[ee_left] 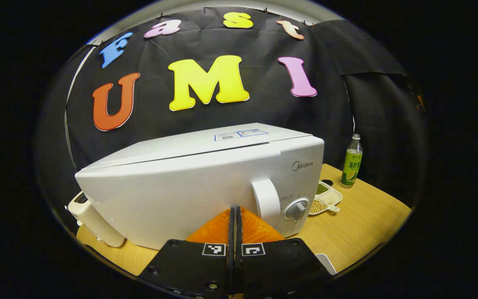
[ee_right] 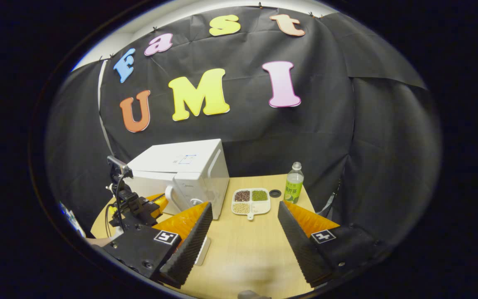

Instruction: Open the microwave oven with the left hand, put the food in, and close the microwave oven.

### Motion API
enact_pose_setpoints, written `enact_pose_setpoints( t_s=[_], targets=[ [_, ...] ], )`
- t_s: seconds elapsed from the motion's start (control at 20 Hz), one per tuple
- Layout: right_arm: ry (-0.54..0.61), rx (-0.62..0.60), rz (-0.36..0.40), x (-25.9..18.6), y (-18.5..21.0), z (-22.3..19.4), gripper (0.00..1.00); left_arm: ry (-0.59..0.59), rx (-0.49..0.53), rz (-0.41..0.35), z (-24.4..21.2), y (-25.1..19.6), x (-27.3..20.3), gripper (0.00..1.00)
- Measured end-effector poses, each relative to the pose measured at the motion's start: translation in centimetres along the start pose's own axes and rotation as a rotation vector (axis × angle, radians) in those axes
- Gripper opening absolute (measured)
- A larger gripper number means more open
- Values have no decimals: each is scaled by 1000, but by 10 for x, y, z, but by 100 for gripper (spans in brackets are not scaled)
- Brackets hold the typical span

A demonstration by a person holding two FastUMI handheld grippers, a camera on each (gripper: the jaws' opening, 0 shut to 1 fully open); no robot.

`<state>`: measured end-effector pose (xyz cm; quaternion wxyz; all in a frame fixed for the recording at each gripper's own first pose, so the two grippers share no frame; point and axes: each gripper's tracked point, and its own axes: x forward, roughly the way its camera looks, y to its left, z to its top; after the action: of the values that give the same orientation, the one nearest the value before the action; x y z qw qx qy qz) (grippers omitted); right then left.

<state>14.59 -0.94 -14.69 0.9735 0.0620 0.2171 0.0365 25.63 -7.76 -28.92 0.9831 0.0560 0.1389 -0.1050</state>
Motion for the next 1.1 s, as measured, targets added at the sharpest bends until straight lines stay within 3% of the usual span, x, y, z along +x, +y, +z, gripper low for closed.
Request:
enact_pose_setpoints(
  t_s=[0.05, 0.1, 0.15, 0.2, 0.25, 0.3, 0.35, 0.4, 0.75, 0.85, 0.9, 0.95, 1.0, 1.05, 1.1],
  targets=[
    [-5, -3, -1, 0, 0, 1, 100, -7, -5, -1, 1, 0, 2, 0],
    [-6, -7, -4, 1, 0, 2, 92, -9, -9, -7, 4, -2, 8, 0],
    [-6, -10, -4, 1, 1, 2, 100, 21, -25, 3, 1, -1, 6, 0],
    [-8, -14, -9, 0, 1, 3, 100, 2, -32, 9, 3, -1, 5, 0],
    [-11, -12, -9, 0, 2, 5, 92, 9, -21, 7, 0, -2, 6, 0],
    [-9, -10, -10, 0, 3, 4, 100, 0, -13, 7, 3, -1, 6, 0],
    [-9, -6, -9, 1, 4, 4, 100, 5, -15, 9, 2, -1, 7, 0],
    [-14, 2, -11, 0, 4, 5, 92, 3, -19, 10, 2, -1, 6, 0],
    [-56, 0, -26, -12, 11, 12, 92, 20, -39, 9, 7, 4, -11, 0],
    [-83, -8, -25, -16, 17, 19, 92, 4, -25, 45, 15, 20, -28, 0],
    [-99, -10, -26, -19, 20, 23, 100, 3, -33, 34, 18, 21, -35, 6],
    [-114, -12, -24, -20, 25, 26, 92, -5, -43, 19, 23, 23, -43, 36],
    [-129, -11, -24, -23, 29, 29, 100, -18, -36, 28, 29, 28, -52, 66],
    [-143, -7, -22, -25, 33, 31, 92, -32, -18, 36, 35, 35, -60, 96],
    [-150, -2, -17, -27, 39, 33, 100, -41, -2, 47, 40, 41, -71, 89]
  ],
)
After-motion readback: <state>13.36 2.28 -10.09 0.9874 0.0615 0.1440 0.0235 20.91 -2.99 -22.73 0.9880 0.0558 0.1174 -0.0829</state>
